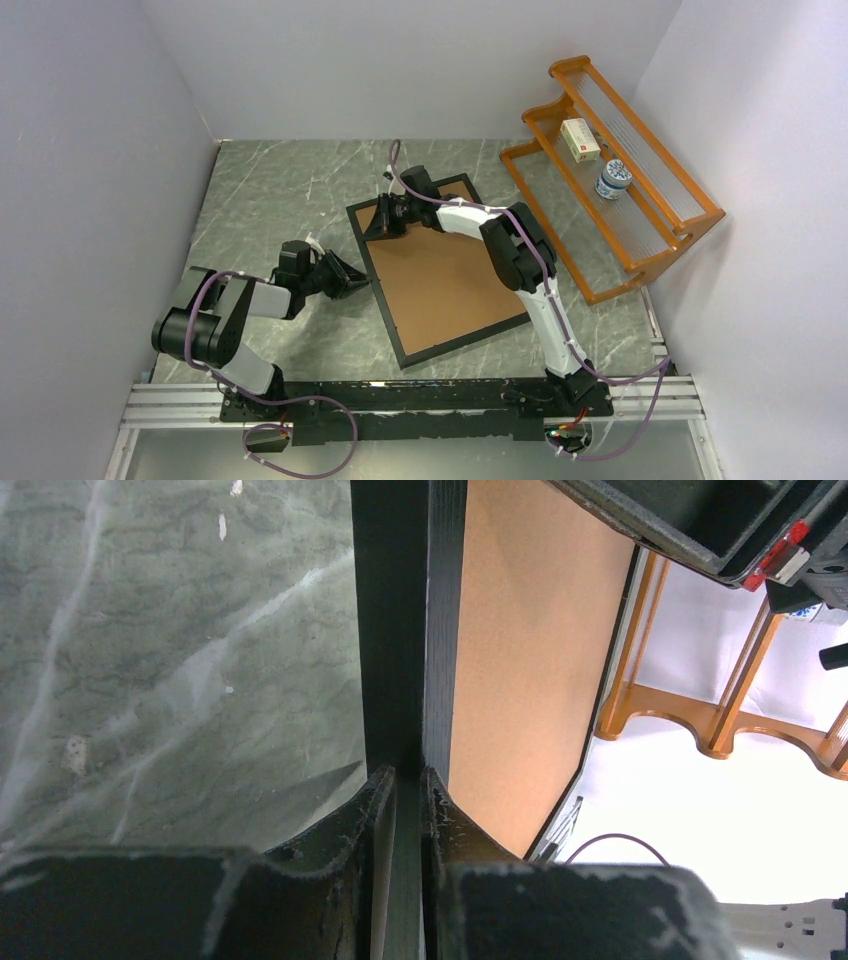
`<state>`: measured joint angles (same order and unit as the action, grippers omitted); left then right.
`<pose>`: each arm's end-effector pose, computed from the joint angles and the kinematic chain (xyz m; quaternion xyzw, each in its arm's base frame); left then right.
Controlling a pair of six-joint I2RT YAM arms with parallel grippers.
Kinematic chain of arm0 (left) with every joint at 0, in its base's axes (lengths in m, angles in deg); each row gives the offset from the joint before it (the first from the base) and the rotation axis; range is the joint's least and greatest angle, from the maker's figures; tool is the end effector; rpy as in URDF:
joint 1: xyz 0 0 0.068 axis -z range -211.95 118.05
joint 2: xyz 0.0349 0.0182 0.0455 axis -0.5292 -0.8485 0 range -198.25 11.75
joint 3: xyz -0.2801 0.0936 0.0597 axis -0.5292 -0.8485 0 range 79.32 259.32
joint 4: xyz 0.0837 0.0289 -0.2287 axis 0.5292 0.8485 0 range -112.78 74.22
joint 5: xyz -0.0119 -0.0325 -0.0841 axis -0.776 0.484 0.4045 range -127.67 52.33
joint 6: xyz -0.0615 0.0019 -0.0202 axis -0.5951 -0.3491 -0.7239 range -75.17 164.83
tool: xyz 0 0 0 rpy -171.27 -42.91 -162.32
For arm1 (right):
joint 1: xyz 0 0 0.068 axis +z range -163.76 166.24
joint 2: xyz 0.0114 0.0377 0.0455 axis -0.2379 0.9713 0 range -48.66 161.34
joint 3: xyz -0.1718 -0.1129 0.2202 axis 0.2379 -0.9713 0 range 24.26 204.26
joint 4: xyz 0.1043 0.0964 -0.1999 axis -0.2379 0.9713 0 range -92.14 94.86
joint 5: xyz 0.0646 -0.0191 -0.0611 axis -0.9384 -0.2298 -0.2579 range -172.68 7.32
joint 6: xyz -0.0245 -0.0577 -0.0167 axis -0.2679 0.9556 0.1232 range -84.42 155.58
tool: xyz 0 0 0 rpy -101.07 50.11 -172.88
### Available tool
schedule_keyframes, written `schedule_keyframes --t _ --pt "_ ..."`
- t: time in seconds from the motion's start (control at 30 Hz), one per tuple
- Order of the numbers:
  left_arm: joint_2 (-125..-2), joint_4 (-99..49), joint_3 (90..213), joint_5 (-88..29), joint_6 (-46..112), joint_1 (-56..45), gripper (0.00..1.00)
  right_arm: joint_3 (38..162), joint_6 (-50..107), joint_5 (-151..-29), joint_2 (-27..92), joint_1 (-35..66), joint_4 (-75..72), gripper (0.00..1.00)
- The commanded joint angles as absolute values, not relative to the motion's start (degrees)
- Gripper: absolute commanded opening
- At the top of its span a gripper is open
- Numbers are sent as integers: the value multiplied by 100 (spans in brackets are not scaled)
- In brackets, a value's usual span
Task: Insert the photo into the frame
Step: Install the photo frame at the center of the board.
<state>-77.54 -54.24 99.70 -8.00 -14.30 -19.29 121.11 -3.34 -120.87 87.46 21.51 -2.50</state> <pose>0.2363 -0.0787 0.1443 -0.2378 0.8413 -0.4368 0.2120 0.4180 0.3340 0.1477 -0.1139 0.8566 0.4812 0.1470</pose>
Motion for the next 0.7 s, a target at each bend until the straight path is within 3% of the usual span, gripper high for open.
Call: schedule_keyframes --t 0.0,0.67 --pt "-8014 -3686 9627 -1403 -852 -1852 18 11900 248 -11244 9337 1926 999 11" --pt "-7707 -3323 9755 -1503 -773 -1853 18 12006 270 -10351 9111 1861 1850 28"
